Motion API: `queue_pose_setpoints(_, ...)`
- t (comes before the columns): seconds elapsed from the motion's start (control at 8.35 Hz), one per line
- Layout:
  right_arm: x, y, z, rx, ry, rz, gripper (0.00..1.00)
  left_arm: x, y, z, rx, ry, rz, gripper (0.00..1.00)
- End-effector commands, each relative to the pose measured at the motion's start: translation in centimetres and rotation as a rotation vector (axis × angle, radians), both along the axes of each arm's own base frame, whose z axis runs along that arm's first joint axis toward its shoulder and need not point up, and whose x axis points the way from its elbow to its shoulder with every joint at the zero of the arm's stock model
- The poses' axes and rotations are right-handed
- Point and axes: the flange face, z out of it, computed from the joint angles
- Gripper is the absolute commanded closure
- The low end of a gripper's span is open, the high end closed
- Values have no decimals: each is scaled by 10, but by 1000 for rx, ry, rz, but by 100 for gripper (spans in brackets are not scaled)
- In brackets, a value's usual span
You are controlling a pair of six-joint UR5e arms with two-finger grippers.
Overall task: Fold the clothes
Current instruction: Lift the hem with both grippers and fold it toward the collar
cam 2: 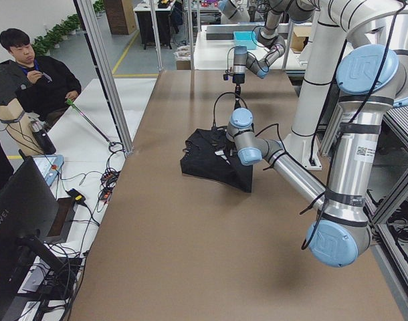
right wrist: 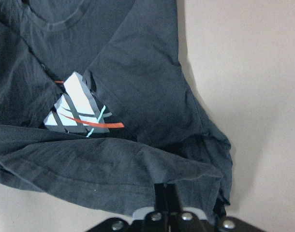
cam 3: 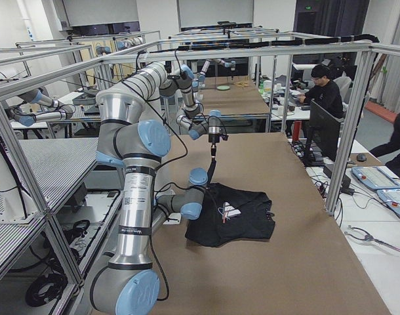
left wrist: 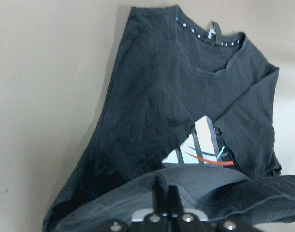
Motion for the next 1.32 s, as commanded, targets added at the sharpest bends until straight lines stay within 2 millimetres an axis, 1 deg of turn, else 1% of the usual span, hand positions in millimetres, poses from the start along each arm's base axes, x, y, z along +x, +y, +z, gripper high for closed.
queue_pose_setpoints(0.0,21,-50,-1,-6,1,98,100,12,-67,-2,-7,-31,-95,100)
queue_pose_setpoints(0.12,18,-64,0,-8,6,116,100,30,-93,-7,-6,-47,-118,100)
queue_pose_setpoints(0.24,6,-79,6,-17,22,127,100,47,-115,-3,-16,-70,-118,100)
queue_pose_setpoints(0.36,-9,-97,12,-30,39,133,100,59,-130,4,-8,-97,-114,100)
queue_pose_setpoints(0.48,-21,-114,20,-37,63,159,100,67,-146,15,7,-136,-140,100)
queue_pose_setpoints(0.6,-39,-137,28,-43,93,187,100,80,-163,27,17,-177,-140,100)
queue_pose_setpoints(0.72,-55,-157,40,-60,126,204,100,92,-179,37,3,-204,-134,100)
queue_pose_setpoints(0.84,-68,-170,50,-70,156,217,100,105,-185,48,0,-239,-146,100)
queue_pose_setpoints(0.96,-82,-181,63,-61,192,218,100,122,-182,57,8,-268,-156,100)
queue_pose_setpoints(1.08,-89,-183,76,-56,218,215,100,131,-183,59,11,-282,-161,100)
queue_pose_setpoints(1.2,-97,-179,86,-59,234,208,100,138,-184,63,25,-296,-145,100)
